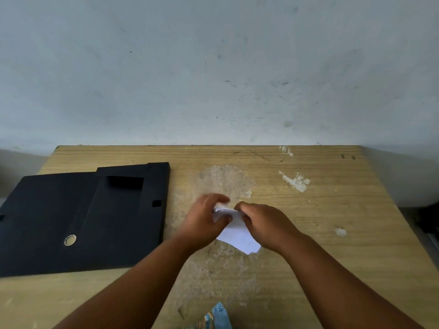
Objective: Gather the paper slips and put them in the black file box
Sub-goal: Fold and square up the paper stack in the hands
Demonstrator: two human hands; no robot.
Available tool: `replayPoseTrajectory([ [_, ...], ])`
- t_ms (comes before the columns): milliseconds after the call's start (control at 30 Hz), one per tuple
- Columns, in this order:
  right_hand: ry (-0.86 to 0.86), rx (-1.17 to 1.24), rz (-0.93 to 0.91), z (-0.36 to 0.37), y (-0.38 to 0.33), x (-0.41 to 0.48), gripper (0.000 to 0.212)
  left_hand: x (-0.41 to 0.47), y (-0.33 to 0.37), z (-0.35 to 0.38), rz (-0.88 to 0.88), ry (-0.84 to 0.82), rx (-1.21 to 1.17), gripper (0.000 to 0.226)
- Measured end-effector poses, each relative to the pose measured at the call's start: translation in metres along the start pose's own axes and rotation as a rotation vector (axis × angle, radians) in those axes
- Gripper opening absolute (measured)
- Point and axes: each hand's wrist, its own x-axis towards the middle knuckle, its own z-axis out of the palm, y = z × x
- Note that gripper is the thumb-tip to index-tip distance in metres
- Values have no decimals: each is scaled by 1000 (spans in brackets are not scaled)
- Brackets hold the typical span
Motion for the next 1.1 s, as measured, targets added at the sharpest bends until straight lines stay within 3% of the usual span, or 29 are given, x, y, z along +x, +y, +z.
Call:
replayPoseTrajectory([
  [67, 32, 59, 0, -7, 1, 1, 11, 2, 7, -5, -80, -39, -186, 11],
  [133, 97, 254, 95, -7, 6, -1, 3, -1, 9, -8, -125, 18, -256, 13],
  [267, 153, 598, 314, 0, 19, -16, 12, -10, 9, -6, -192, 139, -379, 11],
  [367, 322, 840, 413, 17, 14, -24, 1, -13, 14, 7, -246, 241, -475, 12],
  [467, 513, 821, 488, 38, -1, -22, 9, -13, 24, 26, -272, 328, -519, 11],
  [567, 596, 904, 549, 51, -12, -21, 12, -12, 26, 37, -292, 354, -529, 11],
  [667, 583, 1053, 630, 59, -11, -20, 12, -15, 13, 43, -340, 237, -623, 22],
  [767, 573, 1050, 741, 66, -9, -18, 28, -23, -2, 48, -387, 194, -723, 25],
  [933, 608, 1008, 776, 69, -7, -12, 31, -19, -5, 55, -460, 314, -793, 35],
  [1100, 601, 1030, 784, 72, -1, -9, 19, -13, -1, 57, -484, 368, -764, 34],
])
